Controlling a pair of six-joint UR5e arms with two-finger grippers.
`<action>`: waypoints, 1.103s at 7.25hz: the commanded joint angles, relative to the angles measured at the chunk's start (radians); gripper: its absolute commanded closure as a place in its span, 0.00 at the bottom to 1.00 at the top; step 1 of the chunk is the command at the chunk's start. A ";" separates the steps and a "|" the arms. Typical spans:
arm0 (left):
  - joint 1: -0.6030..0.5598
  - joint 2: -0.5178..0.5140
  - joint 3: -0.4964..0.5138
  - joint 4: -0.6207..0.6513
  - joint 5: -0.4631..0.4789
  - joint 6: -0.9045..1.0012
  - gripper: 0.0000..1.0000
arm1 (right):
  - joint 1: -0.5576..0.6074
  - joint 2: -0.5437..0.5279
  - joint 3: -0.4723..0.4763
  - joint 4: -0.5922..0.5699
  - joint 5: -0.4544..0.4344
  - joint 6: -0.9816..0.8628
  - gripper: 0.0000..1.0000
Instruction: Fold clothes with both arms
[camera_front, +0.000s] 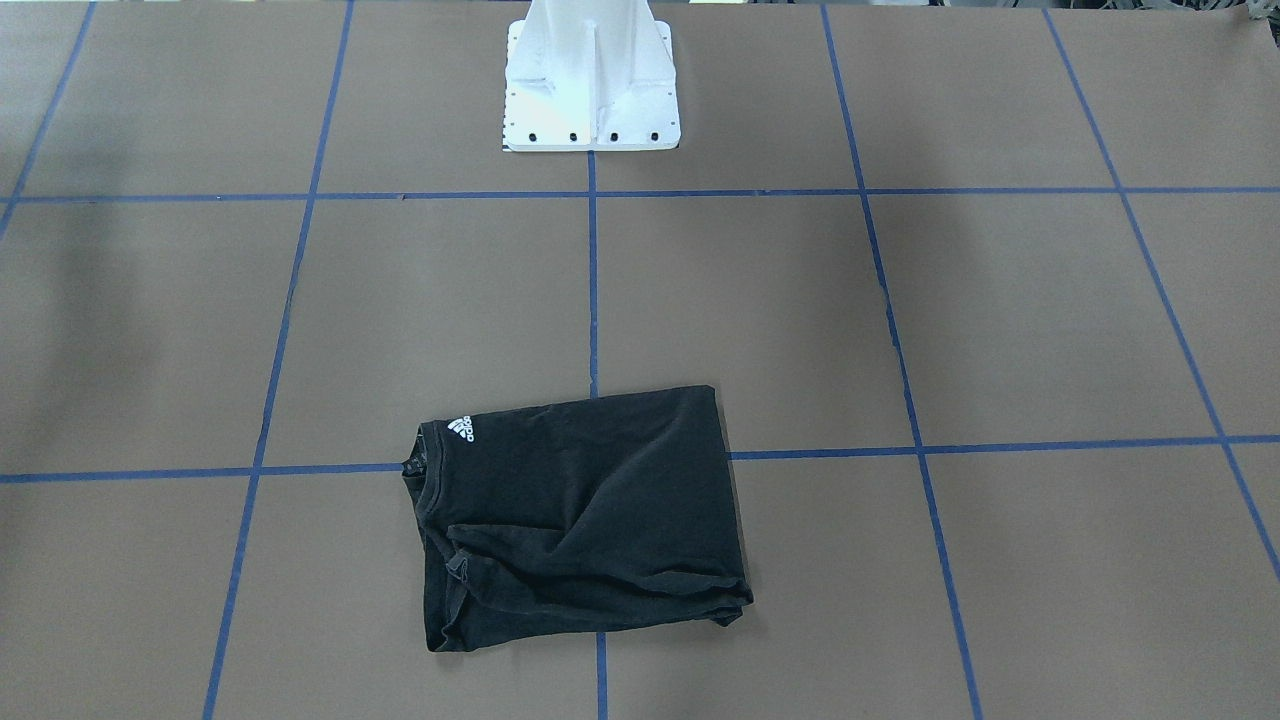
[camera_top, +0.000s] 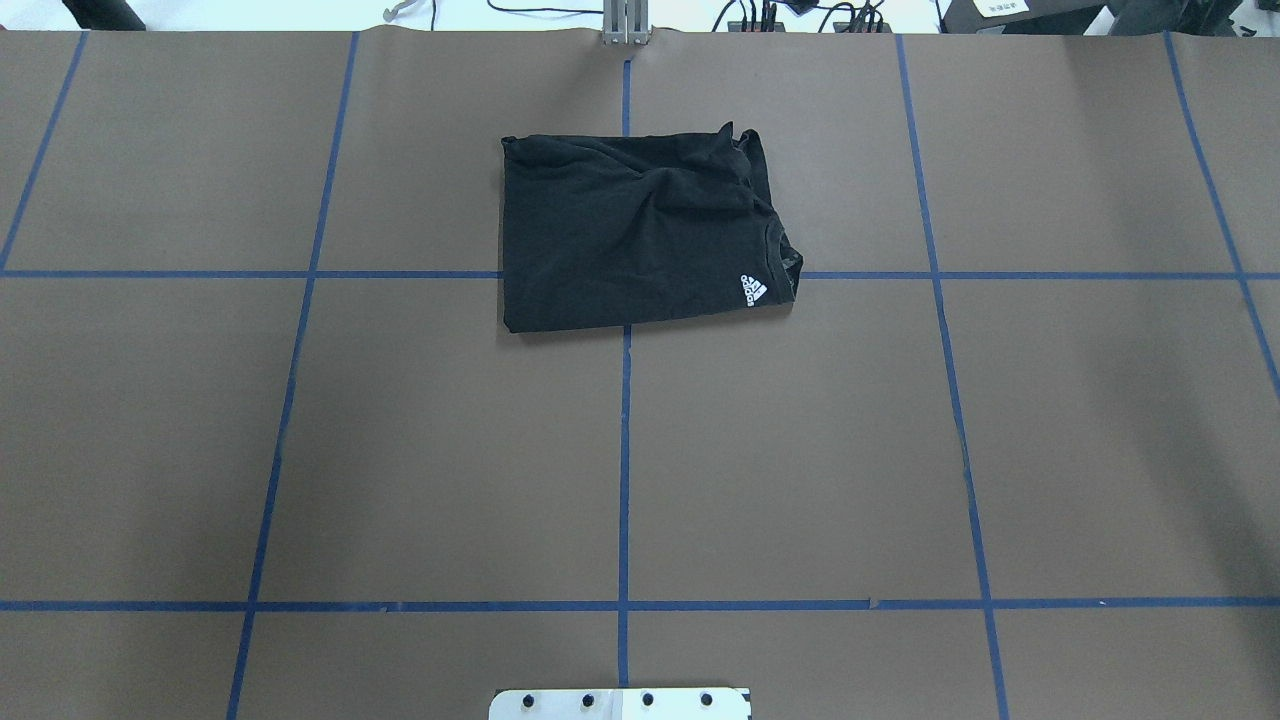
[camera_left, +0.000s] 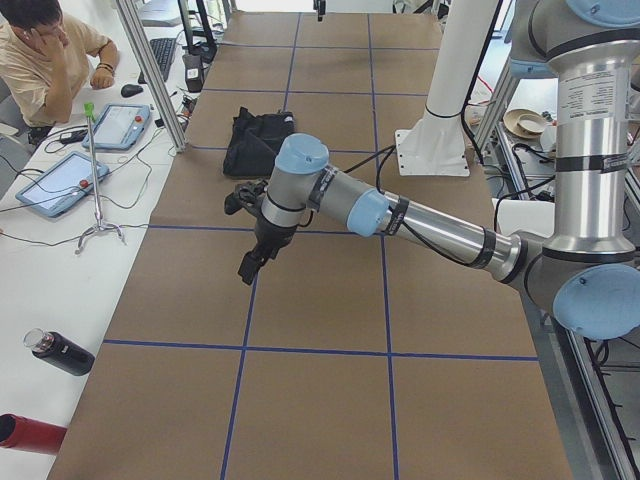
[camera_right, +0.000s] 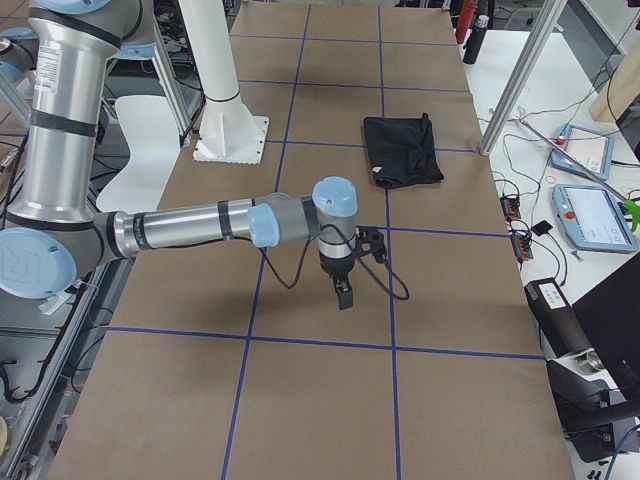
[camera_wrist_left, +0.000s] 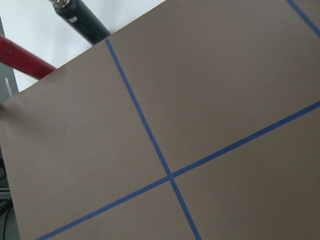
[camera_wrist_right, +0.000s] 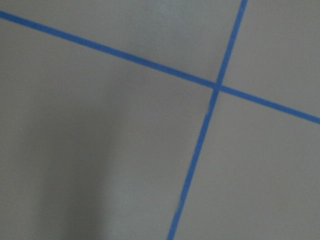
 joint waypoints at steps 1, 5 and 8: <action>-0.073 0.033 0.071 0.000 -0.042 0.007 0.00 | 0.149 -0.096 -0.023 -0.004 0.038 -0.063 0.00; -0.096 0.116 0.060 0.022 -0.194 0.015 0.00 | 0.157 0.000 -0.025 -0.111 0.058 -0.038 0.00; -0.095 0.117 0.079 0.020 -0.203 0.007 0.00 | 0.151 0.004 -0.027 -0.104 0.058 -0.024 0.00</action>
